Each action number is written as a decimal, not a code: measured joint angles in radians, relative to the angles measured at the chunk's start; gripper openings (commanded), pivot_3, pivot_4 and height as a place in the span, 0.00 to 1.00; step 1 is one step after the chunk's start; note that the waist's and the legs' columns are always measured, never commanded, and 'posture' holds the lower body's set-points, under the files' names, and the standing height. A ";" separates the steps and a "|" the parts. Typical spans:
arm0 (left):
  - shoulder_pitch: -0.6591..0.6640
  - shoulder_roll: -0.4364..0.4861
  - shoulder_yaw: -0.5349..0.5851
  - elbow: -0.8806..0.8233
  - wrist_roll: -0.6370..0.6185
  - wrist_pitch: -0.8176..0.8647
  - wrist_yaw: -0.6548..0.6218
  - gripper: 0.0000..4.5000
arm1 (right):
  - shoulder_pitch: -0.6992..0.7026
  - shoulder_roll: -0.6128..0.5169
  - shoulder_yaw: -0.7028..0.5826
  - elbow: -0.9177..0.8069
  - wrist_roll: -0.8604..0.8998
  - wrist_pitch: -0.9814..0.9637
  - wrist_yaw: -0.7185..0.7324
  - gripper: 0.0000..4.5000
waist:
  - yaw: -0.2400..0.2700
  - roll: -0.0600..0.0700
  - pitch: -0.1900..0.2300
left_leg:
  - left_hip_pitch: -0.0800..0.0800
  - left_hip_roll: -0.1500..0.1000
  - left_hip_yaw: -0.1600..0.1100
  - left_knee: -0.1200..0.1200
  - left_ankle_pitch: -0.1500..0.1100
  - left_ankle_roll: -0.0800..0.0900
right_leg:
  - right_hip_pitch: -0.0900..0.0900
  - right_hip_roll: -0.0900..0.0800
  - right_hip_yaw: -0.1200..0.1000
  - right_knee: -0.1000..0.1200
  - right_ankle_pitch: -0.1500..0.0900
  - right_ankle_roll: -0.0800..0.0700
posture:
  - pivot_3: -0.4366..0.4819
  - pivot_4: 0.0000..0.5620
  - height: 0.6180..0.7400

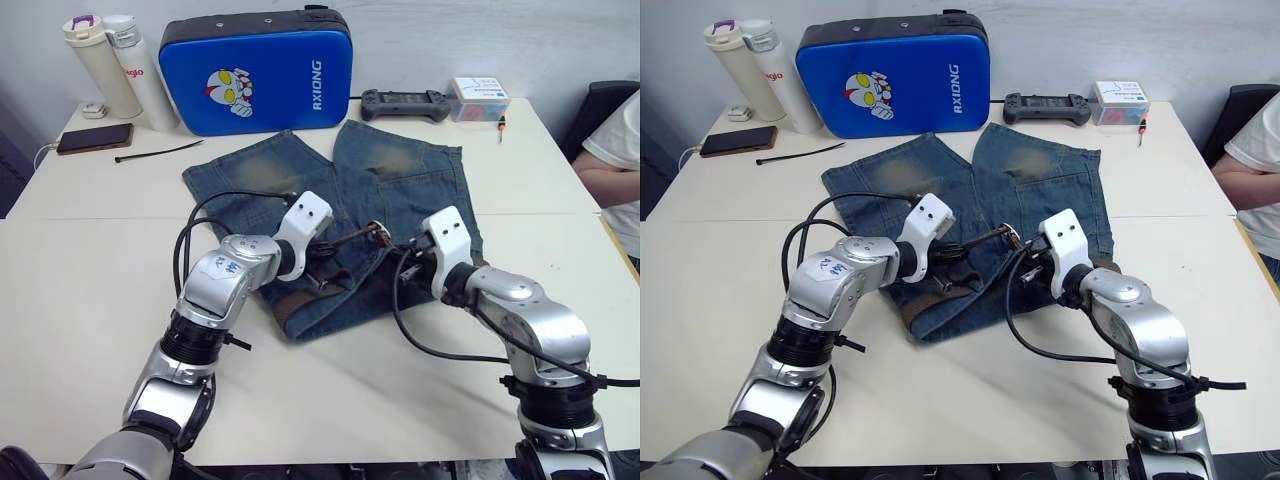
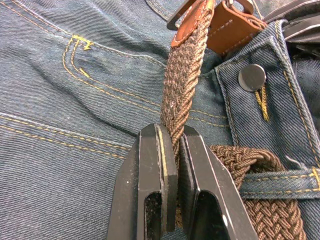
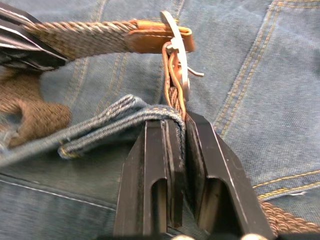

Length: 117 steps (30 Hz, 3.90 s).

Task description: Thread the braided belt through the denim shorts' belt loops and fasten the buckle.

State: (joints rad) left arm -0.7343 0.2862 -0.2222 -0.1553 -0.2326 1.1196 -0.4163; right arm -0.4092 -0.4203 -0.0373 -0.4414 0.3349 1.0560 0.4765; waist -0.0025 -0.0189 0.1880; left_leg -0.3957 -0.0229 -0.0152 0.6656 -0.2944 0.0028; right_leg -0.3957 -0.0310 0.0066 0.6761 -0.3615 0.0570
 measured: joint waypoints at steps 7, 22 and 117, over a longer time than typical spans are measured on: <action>-0.022 -0.017 -0.034 0.016 0.006 -0.040 -0.009 0.00 | -0.001 -0.148 0.145 -0.077 0.001 -0.083 0.105 0.01 | 0.001 0.000 0.000 | 0.000 -0.001 0.000 0.000 0.000 0.000 | 0.000 0.000 0.000 -0.001 0.000 0.000 | 0.48 0.27 1.00; -0.055 -0.047 -0.100 0.050 0.018 -0.042 -0.028 0.00 | 0.040 -0.388 0.156 -0.076 -0.058 -0.315 0.300 0.53 | 0.006 0.000 0.000 | -0.001 -0.001 0.000 0.000 0.000 0.000 | 0.000 0.000 0.000 -0.002 0.000 0.000 | 0.48 0.27 1.00; -0.163 -0.169 0.142 0.123 -0.167 0.120 -0.005 0.00 | -0.176 -0.517 0.073 0.246 -0.266 -0.846 0.564 0.71 | 0.006 0.000 0.000 | 0.000 0.000 0.000 0.003 0.000 0.000 | 0.001 0.000 0.000 0.000 0.000 0.000 | 0.48 0.27 1.00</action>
State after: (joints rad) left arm -0.8977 0.1174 -0.0800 -0.0326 -0.3995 1.2401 -0.4215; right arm -0.5850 -0.9375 0.0362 -0.1957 0.0692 0.2100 1.0405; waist 0.0037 -0.0190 0.1880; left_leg -0.3960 -0.0227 -0.0150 0.6682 -0.2942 0.0027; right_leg -0.3948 -0.0311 0.0061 0.6757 -0.3615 0.0570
